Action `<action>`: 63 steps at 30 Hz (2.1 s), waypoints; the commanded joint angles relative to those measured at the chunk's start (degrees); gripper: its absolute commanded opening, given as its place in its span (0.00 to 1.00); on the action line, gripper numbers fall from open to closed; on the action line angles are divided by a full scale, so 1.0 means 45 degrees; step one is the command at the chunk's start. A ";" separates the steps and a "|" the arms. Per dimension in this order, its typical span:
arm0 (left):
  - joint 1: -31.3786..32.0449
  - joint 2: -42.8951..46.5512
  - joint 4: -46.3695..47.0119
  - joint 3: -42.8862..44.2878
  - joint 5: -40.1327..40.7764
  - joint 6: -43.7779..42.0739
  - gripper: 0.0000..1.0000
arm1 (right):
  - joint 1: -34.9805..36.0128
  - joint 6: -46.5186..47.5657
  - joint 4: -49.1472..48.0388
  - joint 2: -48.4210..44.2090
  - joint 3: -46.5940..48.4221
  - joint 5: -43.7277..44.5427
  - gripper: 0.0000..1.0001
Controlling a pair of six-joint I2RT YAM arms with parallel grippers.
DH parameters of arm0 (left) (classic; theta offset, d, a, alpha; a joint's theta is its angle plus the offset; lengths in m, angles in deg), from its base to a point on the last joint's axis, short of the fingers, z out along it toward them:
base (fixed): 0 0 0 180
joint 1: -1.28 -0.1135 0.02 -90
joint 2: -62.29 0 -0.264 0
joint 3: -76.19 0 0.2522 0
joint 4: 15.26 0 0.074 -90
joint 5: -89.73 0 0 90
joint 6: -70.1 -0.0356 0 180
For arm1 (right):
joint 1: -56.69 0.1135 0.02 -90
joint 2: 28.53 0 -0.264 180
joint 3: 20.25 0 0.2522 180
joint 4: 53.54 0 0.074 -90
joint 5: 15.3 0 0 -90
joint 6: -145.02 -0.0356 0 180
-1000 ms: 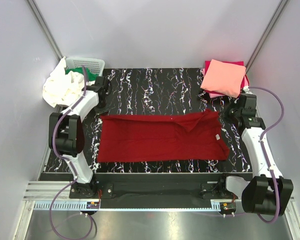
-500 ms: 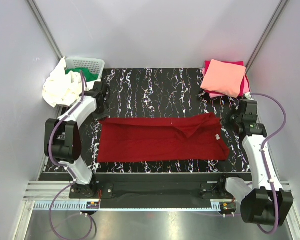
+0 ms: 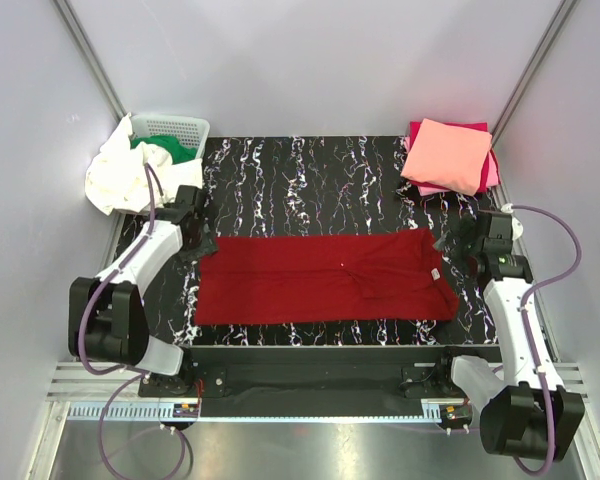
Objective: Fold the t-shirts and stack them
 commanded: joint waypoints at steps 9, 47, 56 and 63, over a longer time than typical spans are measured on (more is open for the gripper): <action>0.0894 -0.1177 0.1859 0.1241 -0.0895 -0.0188 0.57 | 0.0881 -0.0789 -0.2954 0.2012 -0.1320 -0.4031 0.76; 0.7044 -0.0007 0.7127 -0.5047 -0.7181 0.6035 0.50 | 0.4868 -0.3111 -0.1055 2.4709 2.3680 -0.9127 0.71; 1.1733 0.0518 0.9325 -0.5047 -0.7304 1.0122 0.50 | 0.4829 -0.5126 -0.4537 2.6370 2.4871 -0.8212 0.70; 1.3355 0.2901 0.3624 -0.3194 -0.3945 0.9462 0.52 | 0.4653 -0.4970 -0.5006 2.6137 2.4305 -0.7527 0.70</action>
